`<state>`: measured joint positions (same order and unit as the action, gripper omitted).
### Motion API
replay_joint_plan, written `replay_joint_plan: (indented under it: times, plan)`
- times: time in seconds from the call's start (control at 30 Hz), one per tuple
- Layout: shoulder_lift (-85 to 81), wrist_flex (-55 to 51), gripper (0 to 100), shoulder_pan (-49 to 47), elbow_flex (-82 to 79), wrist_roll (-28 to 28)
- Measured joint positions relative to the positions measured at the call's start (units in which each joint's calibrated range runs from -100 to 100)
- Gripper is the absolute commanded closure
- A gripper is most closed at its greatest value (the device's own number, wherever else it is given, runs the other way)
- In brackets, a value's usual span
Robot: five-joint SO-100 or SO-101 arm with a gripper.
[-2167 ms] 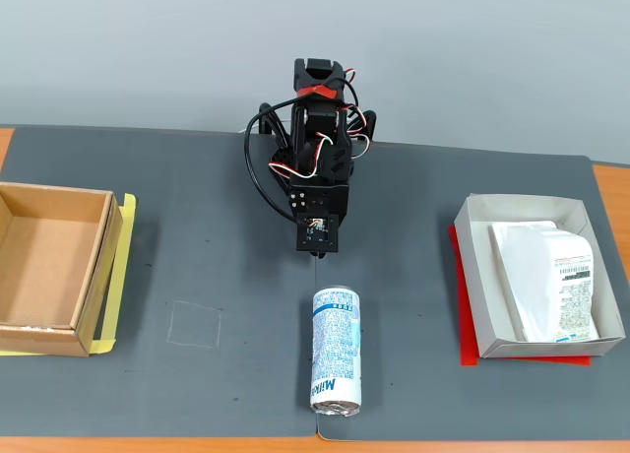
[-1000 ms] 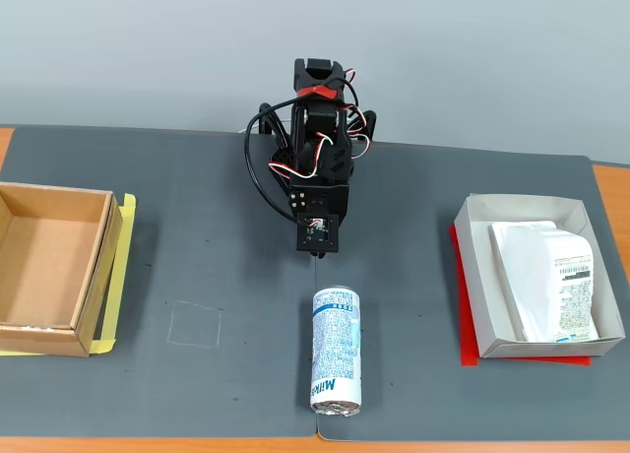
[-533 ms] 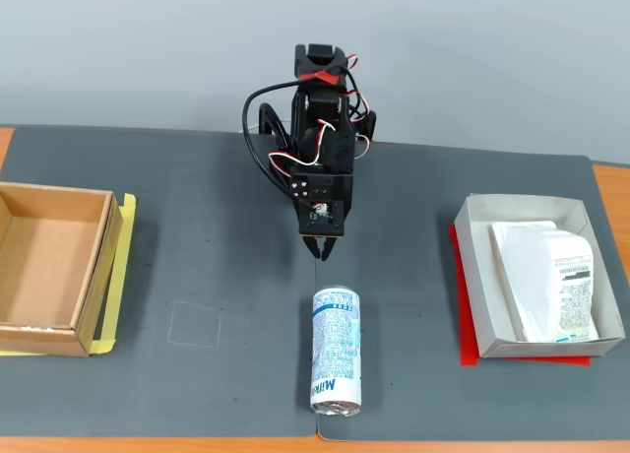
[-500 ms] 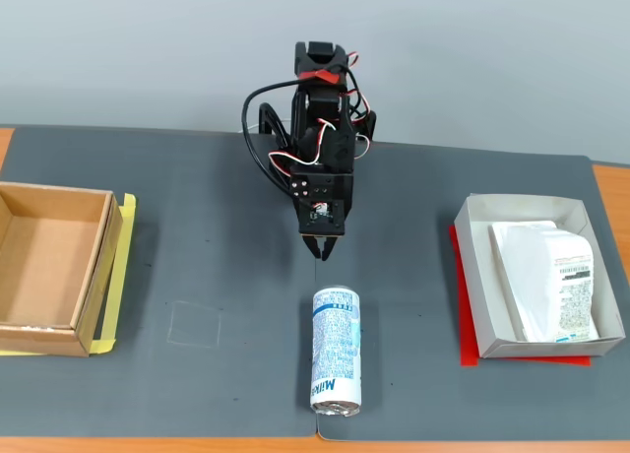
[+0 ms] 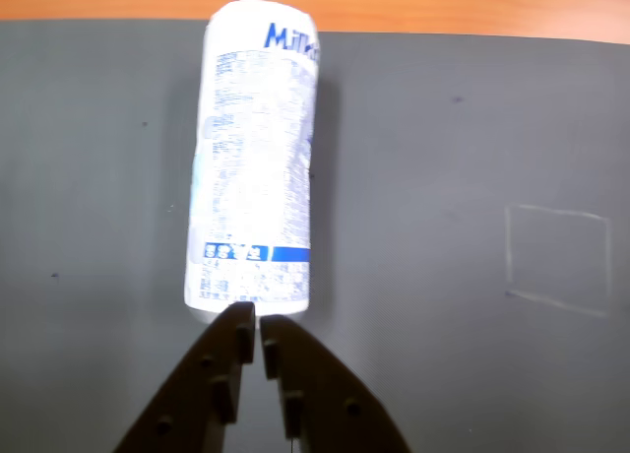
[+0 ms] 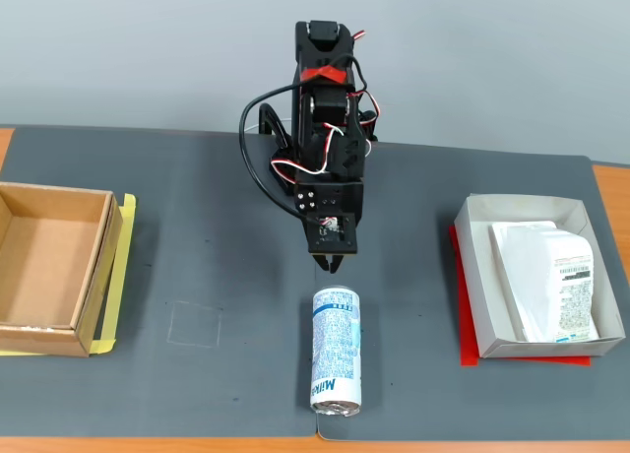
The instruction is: Pick the can and put it in the brown box
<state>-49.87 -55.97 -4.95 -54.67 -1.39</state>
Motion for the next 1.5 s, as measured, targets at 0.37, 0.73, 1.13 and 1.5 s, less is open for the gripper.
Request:
replay_joint_plan:
  times: [0.37,0.73,1.13,1.5]
  plan:
    - [12.60,0.09,99,-1.03,10.79,0.05]
    - [19.27,0.26,99,-1.03,14.60,0.05]
    - [25.53,8.82,98,-1.26,15.32,0.05]
    - [28.83,9.00,93,-5.47,15.59,0.05]
